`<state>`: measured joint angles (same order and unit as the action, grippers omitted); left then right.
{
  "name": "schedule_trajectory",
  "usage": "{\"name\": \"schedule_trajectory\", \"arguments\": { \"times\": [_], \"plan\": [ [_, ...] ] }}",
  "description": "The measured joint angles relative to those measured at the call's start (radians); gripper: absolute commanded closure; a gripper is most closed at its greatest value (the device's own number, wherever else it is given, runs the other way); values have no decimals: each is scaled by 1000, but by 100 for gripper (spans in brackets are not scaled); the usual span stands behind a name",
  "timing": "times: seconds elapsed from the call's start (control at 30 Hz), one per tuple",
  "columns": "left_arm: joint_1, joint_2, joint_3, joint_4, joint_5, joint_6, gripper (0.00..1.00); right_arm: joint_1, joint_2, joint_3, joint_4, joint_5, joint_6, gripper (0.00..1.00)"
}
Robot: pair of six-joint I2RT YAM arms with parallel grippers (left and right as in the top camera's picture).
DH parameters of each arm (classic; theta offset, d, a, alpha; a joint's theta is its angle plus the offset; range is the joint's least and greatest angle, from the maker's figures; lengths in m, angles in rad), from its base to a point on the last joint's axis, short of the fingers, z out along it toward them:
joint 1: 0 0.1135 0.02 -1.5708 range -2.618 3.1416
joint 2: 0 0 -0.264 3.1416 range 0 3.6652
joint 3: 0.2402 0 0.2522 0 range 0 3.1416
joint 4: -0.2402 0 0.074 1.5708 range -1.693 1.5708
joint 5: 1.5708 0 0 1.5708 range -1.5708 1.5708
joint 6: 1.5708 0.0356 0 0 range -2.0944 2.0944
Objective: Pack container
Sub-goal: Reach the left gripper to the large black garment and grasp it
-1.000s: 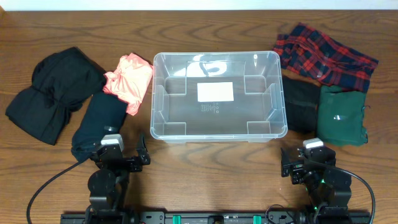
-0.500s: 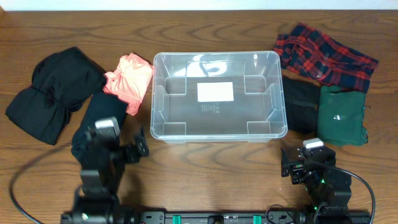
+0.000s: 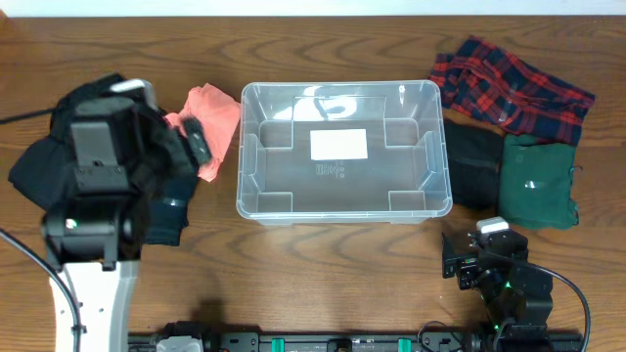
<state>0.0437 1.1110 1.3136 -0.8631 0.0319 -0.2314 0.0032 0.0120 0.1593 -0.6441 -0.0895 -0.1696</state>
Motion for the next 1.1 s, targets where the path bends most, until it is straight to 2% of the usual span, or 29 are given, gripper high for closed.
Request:
{"name": "schedule_trajectory", "arguments": {
  "times": [0.17,0.37,0.5,0.77,1.1],
  "plan": [
    [257,80,99,-69,7,-69,2,0,0,0,0,0,0,1],
    [660,248,137,-114,200,-100,2,0,0,0,0,0,0,1],
    [821,398,137,-124,309,-110,2,0,0,0,-1,0,0,1],
    [979,648,137,-72,385,-101,2,0,0,0,0,0,0,1],
    [1006,874,137,52,474,-42,2,0,0,0,0,0,0,1]
  ]
}}
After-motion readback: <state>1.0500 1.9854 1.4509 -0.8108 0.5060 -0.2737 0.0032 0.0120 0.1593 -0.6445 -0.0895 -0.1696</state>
